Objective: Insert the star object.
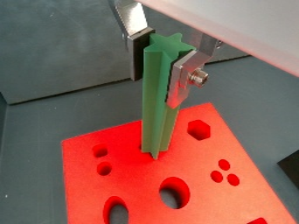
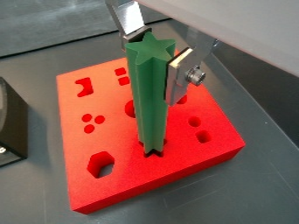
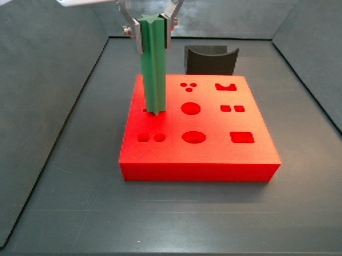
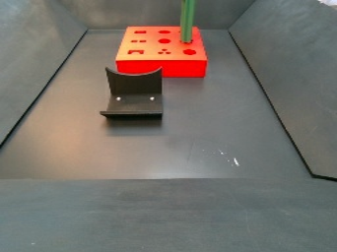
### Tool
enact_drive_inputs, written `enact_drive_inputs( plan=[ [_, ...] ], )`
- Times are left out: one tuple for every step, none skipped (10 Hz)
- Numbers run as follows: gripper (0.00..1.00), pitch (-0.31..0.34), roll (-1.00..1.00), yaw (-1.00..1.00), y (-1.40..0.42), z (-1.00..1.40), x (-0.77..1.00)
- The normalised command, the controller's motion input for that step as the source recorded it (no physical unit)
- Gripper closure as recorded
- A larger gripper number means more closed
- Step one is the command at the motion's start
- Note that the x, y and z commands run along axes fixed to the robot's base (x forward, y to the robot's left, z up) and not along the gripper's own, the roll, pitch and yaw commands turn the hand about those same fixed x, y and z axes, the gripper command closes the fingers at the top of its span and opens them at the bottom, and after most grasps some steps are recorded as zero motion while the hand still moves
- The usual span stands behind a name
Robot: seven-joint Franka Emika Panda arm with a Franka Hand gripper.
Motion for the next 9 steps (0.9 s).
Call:
enact_drive_inputs(
  plan=[
    [1.0,-0.011,-0.19,-0.21,0.0,0.0,-0.05],
    [1.0,0.0,-0.1,-0.19,0.02,0.0,-0.02],
    [1.0,0.0,-0.06,-0.1,0.0,0.0,0.0],
    [1.0,0.0,0.0,-0.06,0.0,0.0,0.05],
    [1.0,0.0,-0.02,-0.13,0.12,0.0,0.21],
    [1.0,-0.021,0.0,-0.15,0.17,0.0,0.05],
    [1.0,-0.01,0.0,-0.15,0.13,0.0,0.0],
    [1.0,0.0,0.0,-0.05,0.0,0.0,-0.03],
    [1.0,-0.026,0.0,-0.02,-0.12,0.0,-0.05]
  ],
)
